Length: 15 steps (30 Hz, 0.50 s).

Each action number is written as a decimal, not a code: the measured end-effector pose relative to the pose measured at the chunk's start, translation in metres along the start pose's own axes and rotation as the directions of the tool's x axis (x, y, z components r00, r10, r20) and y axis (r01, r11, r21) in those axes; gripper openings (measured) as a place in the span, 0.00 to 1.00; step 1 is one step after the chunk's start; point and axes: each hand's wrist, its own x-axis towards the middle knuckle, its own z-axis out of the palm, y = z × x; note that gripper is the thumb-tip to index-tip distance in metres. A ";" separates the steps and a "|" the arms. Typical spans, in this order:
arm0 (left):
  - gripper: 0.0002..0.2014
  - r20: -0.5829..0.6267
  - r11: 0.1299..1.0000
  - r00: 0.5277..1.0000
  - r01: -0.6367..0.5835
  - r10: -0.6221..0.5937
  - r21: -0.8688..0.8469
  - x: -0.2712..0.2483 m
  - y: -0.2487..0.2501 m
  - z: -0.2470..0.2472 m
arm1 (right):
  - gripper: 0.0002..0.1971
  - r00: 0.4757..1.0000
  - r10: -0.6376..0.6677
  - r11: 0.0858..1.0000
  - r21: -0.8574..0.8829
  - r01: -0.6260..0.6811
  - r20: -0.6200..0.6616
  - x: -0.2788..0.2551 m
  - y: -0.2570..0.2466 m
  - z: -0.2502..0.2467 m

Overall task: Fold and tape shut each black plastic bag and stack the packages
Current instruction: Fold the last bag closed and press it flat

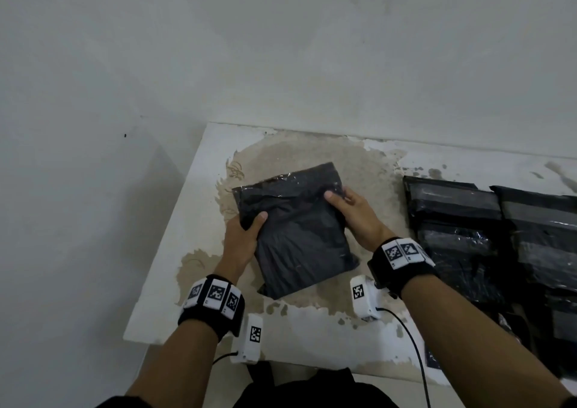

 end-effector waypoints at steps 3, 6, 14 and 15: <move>0.15 -0.051 0.999 0.998 -0.044 0.045 0.015 -0.004 0.007 0.004 | 0.15 0.999 0.030 0.996 -0.079 -0.028 0.024 -0.006 0.021 -0.001; 0.13 -0.072 0.997 0.995 -0.068 0.071 0.048 -0.005 0.009 0.001 | 0.15 0.999 0.029 0.996 -0.087 -0.032 -0.042 -0.011 0.037 -0.003; 0.18 -0.001 0.994 1.000 0.024 -0.025 -0.102 -0.001 0.007 0.005 | 0.14 0.997 0.056 0.997 -0.055 -0.059 -0.054 -0.024 0.051 0.002; 0.20 0.000 0.993 0.999 0.036 -0.036 -0.116 0.001 0.007 0.006 | 0.15 0.998 0.053 0.996 -0.071 -0.056 -0.045 -0.025 0.052 0.001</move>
